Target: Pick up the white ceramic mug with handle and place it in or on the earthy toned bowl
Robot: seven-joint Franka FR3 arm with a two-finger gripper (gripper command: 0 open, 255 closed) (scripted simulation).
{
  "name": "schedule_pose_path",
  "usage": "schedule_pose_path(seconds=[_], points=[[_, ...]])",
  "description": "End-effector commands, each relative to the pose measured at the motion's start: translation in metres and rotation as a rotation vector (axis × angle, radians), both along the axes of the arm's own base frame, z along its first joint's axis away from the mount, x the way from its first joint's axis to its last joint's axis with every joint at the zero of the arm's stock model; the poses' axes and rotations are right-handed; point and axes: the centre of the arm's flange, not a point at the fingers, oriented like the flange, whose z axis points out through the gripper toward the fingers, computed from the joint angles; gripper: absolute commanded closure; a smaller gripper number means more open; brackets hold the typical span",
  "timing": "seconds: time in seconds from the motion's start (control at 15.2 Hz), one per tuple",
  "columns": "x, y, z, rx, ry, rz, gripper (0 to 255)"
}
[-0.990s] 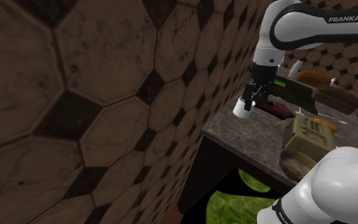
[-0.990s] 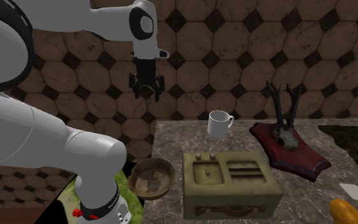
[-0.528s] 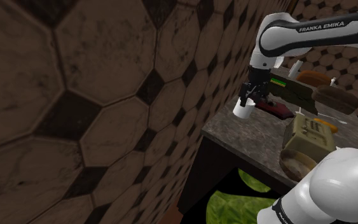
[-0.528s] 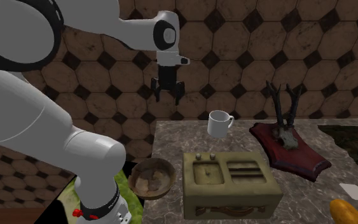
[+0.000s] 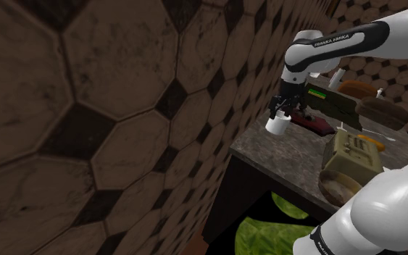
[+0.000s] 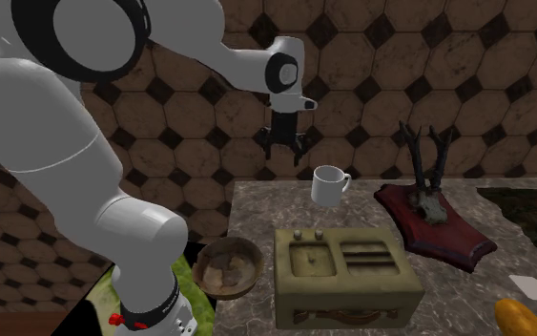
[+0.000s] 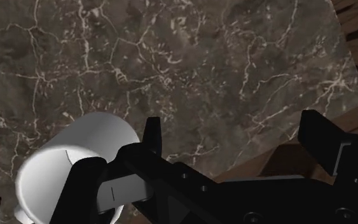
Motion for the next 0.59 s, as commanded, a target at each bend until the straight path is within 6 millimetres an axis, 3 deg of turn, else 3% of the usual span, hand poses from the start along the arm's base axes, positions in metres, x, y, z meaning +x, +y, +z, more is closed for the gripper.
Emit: schedule_pose_path(seconds=[0.0,0.53], points=[[0.013,-0.022,-0.008,-0.002,-0.013,-0.013,0],[0.049,-0.108,-0.041,-0.005,-0.06,-0.064,0]])
